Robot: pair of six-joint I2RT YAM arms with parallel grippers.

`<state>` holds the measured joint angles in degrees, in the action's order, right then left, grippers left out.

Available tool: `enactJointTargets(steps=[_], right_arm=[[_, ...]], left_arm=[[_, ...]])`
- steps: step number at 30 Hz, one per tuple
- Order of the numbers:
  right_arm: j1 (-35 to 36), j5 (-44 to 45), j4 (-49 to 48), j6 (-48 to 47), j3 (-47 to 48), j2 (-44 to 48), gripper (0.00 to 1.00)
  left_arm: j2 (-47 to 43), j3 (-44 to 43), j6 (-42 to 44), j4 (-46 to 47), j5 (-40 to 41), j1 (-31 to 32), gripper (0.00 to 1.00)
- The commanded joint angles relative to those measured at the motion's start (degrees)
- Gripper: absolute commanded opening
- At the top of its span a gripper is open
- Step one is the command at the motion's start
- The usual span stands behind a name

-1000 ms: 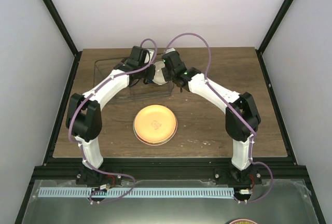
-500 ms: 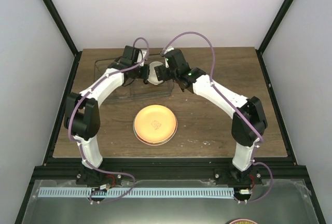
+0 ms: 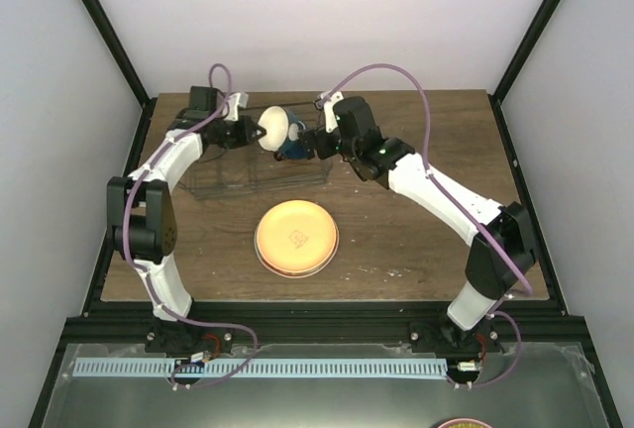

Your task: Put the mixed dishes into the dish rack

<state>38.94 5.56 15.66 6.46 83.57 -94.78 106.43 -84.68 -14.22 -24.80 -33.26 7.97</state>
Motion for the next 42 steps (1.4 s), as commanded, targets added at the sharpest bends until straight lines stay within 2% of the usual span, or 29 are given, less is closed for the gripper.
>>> enactJointTargets(steps=[1,4,7,10,12,15,20,32,42], right_arm=[[-1.51,-4.68,-3.54,-0.83,-2.81,3.35,1.0],[-3.72,-10.18,-6.33,0.67,-5.39,5.13,1.0],[-5.86,-17.05,-9.13,3.28,-7.08,5.98,1.0],[-6.75,-22.06,-10.96,4.68,-8.08,6.06,1.0],[-6.85,-25.83,-12.45,5.32,-8.53,6.12,1.0],[-6.95,-32.36,-14.54,6.68,-8.41,5.57,1.0],[-6.94,-37.45,-14.89,8.46,-7.06,4.33,1.0],[-6.87,-40.87,-13.09,10.71,-4.94,0.82,1.0],[-6.88,-43.15,-12.96,12.99,-2.03,-4.2,1.0]], left_arm=[[-4.81,2.11,-7.43,7.73,-20.15,-4.22,0.0],[-5.83,3.27,-9.27,9.09,-26.29,-4.8,0.0],[-7.06,6.6,-14.55,15.47,-32.35,-4.8,0.0],[-8.57,10.61,-20.4,22.69,-34.91,-4.81,0.0],[-9.08,12.15,-21.38,24.5,-35.15,-4.85,0.0],[-9.43,13.75,-20.75,24.6,-34.34,-4.8,0.0],[-9.96,14.43,-16.39,20.79,-30.97,-4.47,0.0],[-10.62,13.79,-9.96,15.71,-23.68,-2.4,0.0],[-11.57,12.65,-8.31,13.98,-20.25,-0.63,0.0]])
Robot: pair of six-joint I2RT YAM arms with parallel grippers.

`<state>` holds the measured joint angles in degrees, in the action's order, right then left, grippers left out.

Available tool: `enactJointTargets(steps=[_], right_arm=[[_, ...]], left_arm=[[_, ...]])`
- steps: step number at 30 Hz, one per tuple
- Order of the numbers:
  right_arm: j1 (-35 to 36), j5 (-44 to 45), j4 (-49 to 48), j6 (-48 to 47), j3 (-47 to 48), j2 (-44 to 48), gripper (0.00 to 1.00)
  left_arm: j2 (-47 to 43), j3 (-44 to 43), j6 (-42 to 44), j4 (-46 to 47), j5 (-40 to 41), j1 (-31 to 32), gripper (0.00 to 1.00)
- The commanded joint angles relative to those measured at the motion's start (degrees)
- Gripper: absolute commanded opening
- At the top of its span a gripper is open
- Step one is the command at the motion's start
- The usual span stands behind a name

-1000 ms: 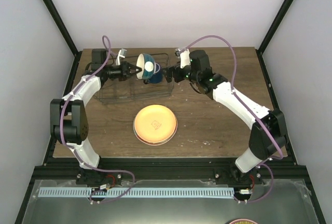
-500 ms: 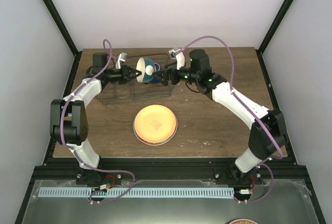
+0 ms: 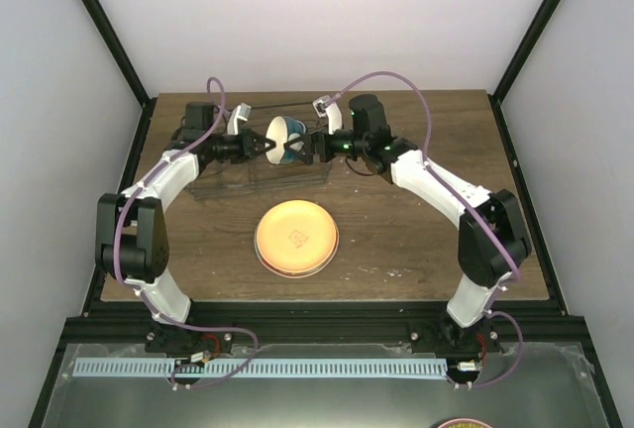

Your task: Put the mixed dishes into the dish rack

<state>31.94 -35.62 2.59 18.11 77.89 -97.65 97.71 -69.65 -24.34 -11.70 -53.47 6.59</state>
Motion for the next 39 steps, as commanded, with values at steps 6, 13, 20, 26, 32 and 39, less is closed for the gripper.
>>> enactJointTargets(steps=[6,13,20,26,32,39], right_arm=[[0.14,-2.65,0.65,1.7,4.96,-2.95,0.97],[0.14,-4.13,0.97,1.84,5.55,-3.68,0.74],[0.15,-5.2,1.4,1.8,6.44,-4.61,0.72],[0.14,-5.74,2.12,1.93,7.36,-5.53,0.77],[0.16,-6.44,1.77,2.05,7.54,-6.08,0.73],[0.25,-7.44,1.08,2.29,7.67,-6.82,0.5]], left_arm=[[-2.71,-2.79,2.08,1.21,0.7,1.6,0.0],[-2.02,-2.56,0.99,3.34,1.87,2.02,0.0],[-1.8,-2.0,-0.32,6.52,2.84,2.59,0.0],[-2.26,-1.39,-1.29,8.74,4.21,3.18,0.0],[-1.76,-1.16,-2.53,10.97,3.84,3.96,0.0],[-0.83,-0.43,-4.8,13.98,3.12,4.47,0.0]])
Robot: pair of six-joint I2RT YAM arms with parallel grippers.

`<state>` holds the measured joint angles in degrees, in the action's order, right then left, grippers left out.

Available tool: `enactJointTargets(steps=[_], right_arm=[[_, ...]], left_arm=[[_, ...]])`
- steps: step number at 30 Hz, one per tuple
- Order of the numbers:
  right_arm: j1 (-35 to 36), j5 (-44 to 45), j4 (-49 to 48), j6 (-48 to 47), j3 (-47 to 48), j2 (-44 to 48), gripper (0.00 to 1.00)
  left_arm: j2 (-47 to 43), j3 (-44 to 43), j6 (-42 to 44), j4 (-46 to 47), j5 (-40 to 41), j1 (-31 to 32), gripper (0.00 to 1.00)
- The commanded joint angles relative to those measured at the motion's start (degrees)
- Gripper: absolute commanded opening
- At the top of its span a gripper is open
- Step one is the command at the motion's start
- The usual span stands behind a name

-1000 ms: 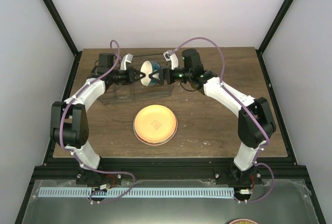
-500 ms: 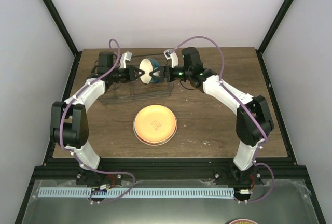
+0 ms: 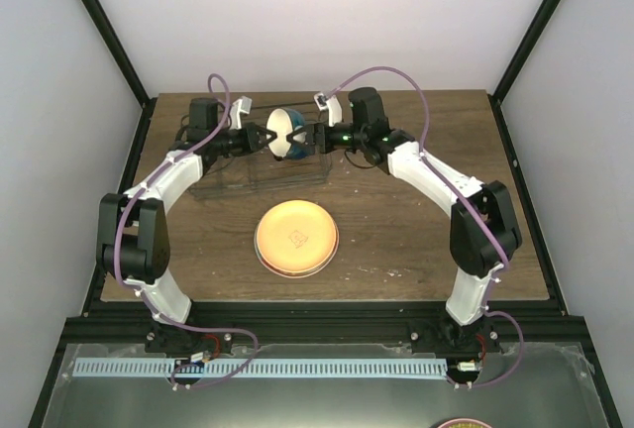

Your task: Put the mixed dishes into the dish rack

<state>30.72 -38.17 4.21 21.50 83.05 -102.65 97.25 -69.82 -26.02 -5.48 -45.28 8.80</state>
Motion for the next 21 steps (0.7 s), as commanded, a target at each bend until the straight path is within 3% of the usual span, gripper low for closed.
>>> enactJointTargets(steps=[1,6,15,21], right_arm=[[1.44,-4.85,-0.64,-1.05,2.54,-1.91,0.46],[1.45,-3.8,-0.98,-1.23,2.5,-2.5,0.39],[1.44,0.92,0.56,-3.51,3.4,-4.16,0.32],[1.44,2.5,0.61,-4.04,3.49,-5.03,0.28]], left_arm=[[-0.25,-0.16,-3.18,7.93,-5.12,2.28,0.0],[0.9,0.92,-2.33,7.9,-4.31,2.26,0.0],[3.82,3.21,-1.59,7.56,-5.04,2.13,0.22],[4.97,3.36,-0.97,7.0,-5.34,2.1,0.24]])
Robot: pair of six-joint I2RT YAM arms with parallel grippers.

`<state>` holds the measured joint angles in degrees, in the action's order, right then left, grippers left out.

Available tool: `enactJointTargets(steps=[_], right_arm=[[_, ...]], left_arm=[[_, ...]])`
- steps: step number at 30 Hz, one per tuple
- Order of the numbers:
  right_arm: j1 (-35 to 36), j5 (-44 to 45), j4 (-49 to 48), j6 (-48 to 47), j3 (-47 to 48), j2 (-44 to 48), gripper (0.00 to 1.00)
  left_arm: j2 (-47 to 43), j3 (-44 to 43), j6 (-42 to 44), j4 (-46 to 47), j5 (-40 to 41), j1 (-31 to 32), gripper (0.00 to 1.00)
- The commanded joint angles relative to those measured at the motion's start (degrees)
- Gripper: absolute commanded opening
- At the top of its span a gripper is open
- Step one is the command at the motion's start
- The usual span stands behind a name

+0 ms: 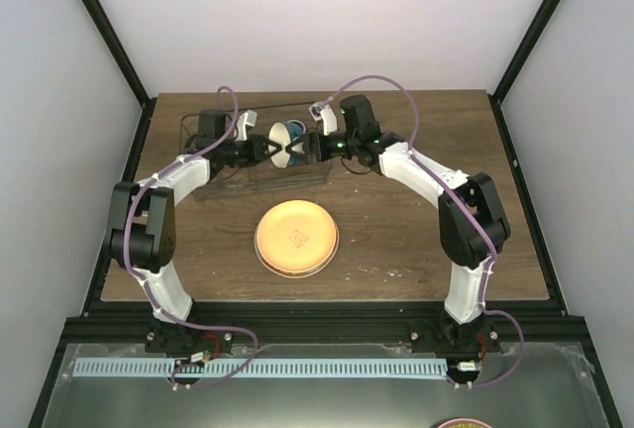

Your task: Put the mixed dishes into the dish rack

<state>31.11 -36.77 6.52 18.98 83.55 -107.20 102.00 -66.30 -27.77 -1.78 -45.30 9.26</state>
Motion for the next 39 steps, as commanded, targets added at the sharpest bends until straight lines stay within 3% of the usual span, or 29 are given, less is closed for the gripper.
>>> enactJointTargets(steps=[1,3,7,10,18,23,31,39], right_arm=[[1.05,1.32,-1.65,-1.62,3.1,-0.59,0.28],[1.06,2.23,-1.45,-1.88,3.56,-0.91,0.26],[1.05,4.94,-0.3,-2.85,4.44,-1.04,0.25],[0.98,6.72,1.24,-3.8,5.71,-1.2,0.24],[1.05,10.06,5.41,-5.63,9.53,-2.11,0.24],[1.41,13.48,8.28,-6.63,12.1,-2.49,0.23],[6.0,28.61,19.97,-12.43,22.52,-5.92,0.21],[10.25,40.4,30.87,-13.6,33.66,-11.27,0.22]], left_arm=[[0.55,-0.16,0.79,3.28,-5.4,1.6,0.26],[0.75,-0.19,0.83,3.15,-5.64,1.49,0.34],[-0.44,-0.04,2.14,1.58,-4.52,0.81,0.68],[-2.04,-0.7,4.47,-2.59,-3.23,-0.46,0.8],[-7.83,-4.08,13.43,-16.54,1.79,-5.36,0.84],[-12.61,-4.44,13.68,-18.55,5.39,-6.4,0.84],[-16.46,-6.26,14.48,-21.48,9.35,-6.87,0.84],[-20.15,-2.46,12.74,-19.93,11.11,-7.11,0.84]])
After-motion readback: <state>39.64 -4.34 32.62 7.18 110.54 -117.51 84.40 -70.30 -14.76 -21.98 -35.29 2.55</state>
